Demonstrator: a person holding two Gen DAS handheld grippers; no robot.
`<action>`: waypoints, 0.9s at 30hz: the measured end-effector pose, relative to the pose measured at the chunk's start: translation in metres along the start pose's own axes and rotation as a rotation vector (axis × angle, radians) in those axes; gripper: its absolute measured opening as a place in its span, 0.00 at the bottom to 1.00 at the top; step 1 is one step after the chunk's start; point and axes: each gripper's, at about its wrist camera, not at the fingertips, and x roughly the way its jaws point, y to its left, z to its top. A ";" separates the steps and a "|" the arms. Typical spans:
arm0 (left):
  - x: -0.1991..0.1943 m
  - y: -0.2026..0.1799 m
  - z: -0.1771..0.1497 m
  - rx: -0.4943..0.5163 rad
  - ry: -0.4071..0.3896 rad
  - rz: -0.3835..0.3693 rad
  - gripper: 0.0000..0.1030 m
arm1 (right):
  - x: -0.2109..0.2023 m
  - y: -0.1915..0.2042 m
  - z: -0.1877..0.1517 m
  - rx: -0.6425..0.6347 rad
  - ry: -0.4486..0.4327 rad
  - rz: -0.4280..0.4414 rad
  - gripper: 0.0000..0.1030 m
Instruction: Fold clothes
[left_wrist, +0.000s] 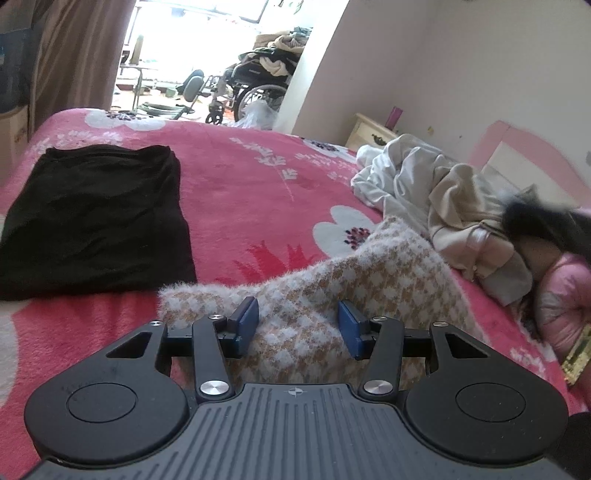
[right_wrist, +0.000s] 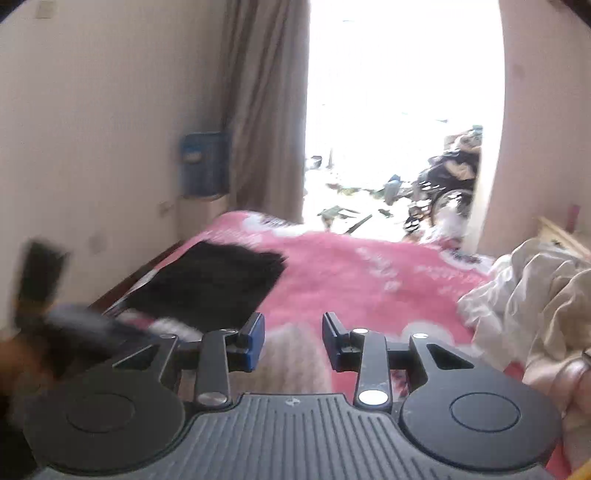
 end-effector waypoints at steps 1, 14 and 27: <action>0.000 -0.002 -0.001 0.014 0.001 0.011 0.47 | 0.012 0.000 0.000 0.023 0.010 -0.007 0.24; 0.015 -0.004 -0.018 0.114 0.055 0.092 0.45 | 0.077 0.008 -0.064 0.025 0.144 -0.084 0.12; 0.040 -0.002 -0.021 0.195 -0.002 0.135 0.46 | 0.117 0.001 -0.077 0.099 0.114 -0.143 0.12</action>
